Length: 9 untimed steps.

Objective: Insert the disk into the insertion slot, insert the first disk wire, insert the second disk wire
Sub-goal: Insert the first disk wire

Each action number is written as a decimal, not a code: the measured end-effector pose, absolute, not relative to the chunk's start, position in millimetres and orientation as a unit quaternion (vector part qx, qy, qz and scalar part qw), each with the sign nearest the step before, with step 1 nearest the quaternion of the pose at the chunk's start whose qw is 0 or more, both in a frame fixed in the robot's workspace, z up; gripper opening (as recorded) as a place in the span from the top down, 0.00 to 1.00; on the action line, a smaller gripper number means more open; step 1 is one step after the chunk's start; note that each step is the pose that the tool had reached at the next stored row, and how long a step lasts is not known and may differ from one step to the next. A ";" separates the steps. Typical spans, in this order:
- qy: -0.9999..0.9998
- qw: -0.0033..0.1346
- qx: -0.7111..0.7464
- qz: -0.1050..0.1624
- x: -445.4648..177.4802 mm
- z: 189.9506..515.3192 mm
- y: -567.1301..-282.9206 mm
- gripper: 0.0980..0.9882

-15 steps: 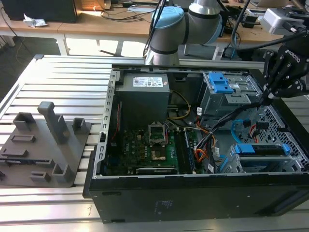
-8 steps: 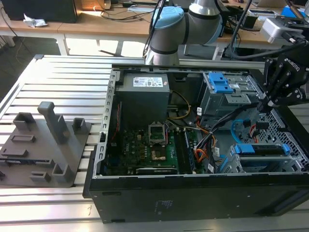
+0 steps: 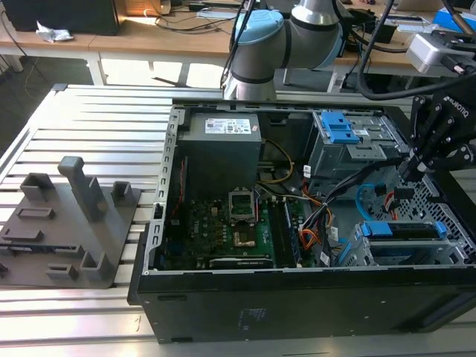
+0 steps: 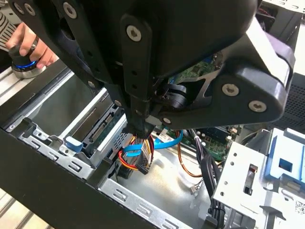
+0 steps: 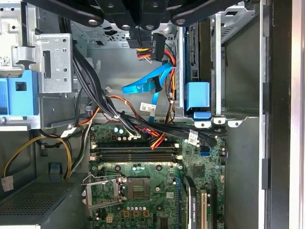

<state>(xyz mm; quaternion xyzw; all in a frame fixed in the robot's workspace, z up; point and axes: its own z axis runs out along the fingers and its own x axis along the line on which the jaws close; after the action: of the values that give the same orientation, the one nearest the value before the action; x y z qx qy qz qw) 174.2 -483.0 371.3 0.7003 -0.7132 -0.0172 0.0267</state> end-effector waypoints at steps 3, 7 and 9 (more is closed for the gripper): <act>-0.713 0.027 0.700 -0.017 174.2 371.3 -483.1 0.99; -0.713 0.027 0.700 -0.017 174.2 371.3 -483.2 0.78; -0.713 0.027 0.700 -0.017 174.3 371.3 -483.3 0.70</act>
<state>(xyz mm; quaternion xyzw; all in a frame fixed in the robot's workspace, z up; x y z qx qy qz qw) 174.3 -483.3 371.3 0.7003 -0.7132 -0.0171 0.0267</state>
